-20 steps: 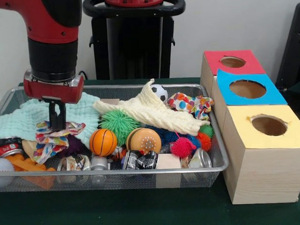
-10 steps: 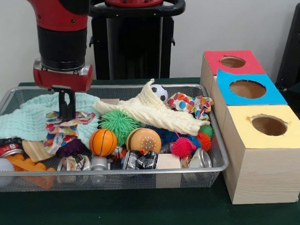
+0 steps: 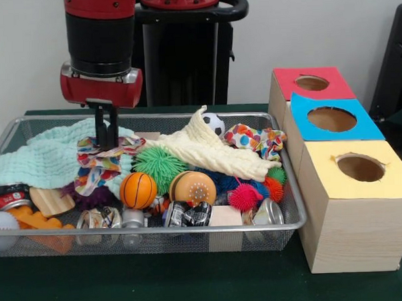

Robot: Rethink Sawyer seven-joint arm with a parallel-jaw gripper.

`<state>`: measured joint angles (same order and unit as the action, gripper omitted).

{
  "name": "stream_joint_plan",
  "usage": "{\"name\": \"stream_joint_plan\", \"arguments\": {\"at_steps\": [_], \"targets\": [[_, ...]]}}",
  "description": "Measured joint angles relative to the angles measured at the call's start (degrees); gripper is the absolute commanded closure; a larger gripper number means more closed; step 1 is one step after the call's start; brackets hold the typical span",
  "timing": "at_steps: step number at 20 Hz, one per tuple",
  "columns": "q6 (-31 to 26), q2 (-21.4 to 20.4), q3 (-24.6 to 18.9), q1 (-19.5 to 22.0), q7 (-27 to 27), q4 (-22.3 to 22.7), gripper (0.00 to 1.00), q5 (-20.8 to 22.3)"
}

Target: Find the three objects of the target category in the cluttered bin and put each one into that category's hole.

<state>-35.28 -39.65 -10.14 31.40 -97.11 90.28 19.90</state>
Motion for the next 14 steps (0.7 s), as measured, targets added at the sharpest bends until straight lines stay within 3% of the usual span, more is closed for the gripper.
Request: {"name": "stream_joint_plan", "arguments": {"at_steps": [14], "targets": [[-0.01, -0.21, 0.00, -5.44, 0.00, -0.46, 1.00, -2.61]]}}
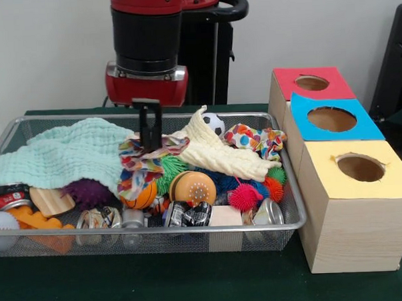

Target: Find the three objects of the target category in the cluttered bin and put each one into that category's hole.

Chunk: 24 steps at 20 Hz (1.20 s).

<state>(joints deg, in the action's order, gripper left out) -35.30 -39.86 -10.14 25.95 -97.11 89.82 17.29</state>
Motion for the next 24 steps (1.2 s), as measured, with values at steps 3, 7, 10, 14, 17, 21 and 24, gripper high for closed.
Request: {"name": "stream_joint_plan", "arguments": {"at_steps": [3, 7, 10, 14, 17, 21, 24], "targets": [[0.00, 0.06, 0.00, -1.53, 0.00, -0.67, 1.00, -0.61], [0.00, 0.11, 0.05, -3.49, 0.00, -1.65, 1.00, -1.77], [0.00, 0.08, 0.13, -4.78, 0.00, -2.31, 1.00, -2.55], [-0.01, 0.06, 0.29, -5.73, 0.00, -2.80, 1.00, -3.08], [-0.01, 0.04, 0.68, -6.64, 0.00, -3.09, 1.00, -3.80], [-0.04, -0.16, 1.16, -7.67, 0.00, -3.09, 1.00, -4.73], [-0.05, -0.42, 1.59, -8.39, 0.00, -3.08, 1.00, -5.43]]}}
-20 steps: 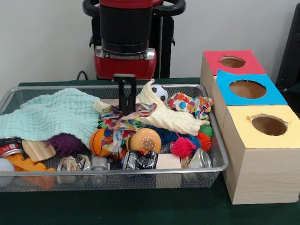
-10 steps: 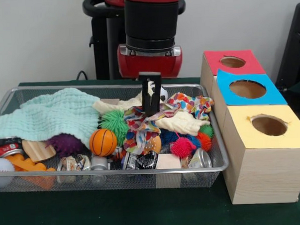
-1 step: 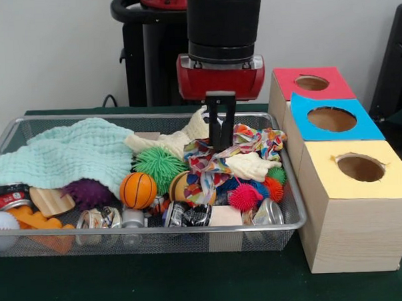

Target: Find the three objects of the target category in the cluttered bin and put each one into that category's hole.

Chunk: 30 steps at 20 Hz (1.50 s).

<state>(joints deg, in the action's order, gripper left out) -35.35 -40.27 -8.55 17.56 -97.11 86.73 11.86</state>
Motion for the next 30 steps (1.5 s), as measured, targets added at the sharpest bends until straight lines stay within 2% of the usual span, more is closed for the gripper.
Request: {"name": "stream_joint_plan", "arguments": {"at_steps": [14, 30], "targets": [[-0.01, -1.90, 3.24, -4.54, -0.01, 0.47, 1.00, -3.33], [-0.01, -0.58, 6.25, -10.25, -0.25, 0.47, 1.00, -7.23]]}}
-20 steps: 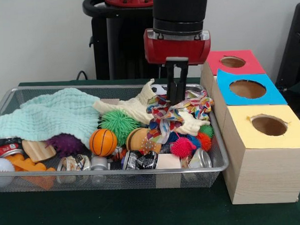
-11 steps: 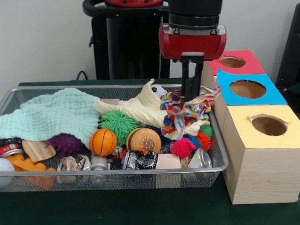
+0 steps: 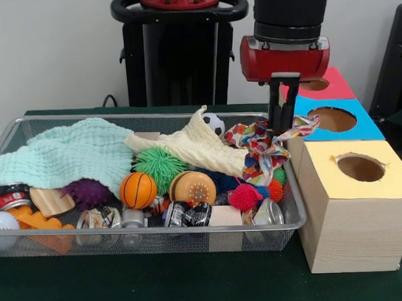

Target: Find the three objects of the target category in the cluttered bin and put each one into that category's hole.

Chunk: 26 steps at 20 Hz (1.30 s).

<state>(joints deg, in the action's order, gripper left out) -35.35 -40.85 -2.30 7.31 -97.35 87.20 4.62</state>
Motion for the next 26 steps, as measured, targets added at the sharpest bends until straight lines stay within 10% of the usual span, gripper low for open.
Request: {"name": "stream_joint_plan", "arguments": {"at_steps": [26], "targets": [[0.01, 1.04, 5.61, -6.44, -0.35, 0.00, 1.00, -6.37]]}}
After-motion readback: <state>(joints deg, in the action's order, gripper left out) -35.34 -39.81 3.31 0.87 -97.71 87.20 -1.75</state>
